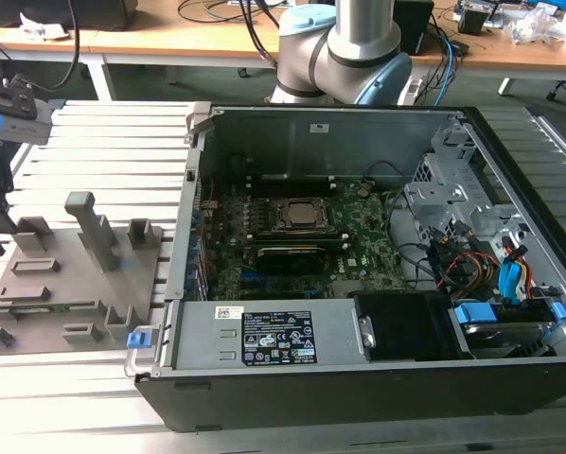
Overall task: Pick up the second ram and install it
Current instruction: 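Pick up the second ram and move it above second insertion slot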
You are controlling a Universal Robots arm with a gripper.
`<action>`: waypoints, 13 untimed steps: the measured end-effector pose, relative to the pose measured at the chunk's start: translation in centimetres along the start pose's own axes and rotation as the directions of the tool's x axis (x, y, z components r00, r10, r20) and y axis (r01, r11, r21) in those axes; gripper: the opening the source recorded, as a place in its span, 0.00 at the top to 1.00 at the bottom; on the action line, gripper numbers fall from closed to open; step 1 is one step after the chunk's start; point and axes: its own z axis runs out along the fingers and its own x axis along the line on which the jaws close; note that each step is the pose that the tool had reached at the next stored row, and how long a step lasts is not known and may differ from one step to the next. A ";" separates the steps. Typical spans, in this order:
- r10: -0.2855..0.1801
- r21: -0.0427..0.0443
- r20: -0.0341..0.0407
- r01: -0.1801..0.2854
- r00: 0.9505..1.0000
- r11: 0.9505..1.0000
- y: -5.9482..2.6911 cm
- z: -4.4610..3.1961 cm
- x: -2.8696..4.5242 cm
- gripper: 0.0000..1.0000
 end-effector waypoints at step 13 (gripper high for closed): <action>-0.002 0.000 0.000 0.002 1.000 1.000 -0.56 1.38 0.51 0.64</action>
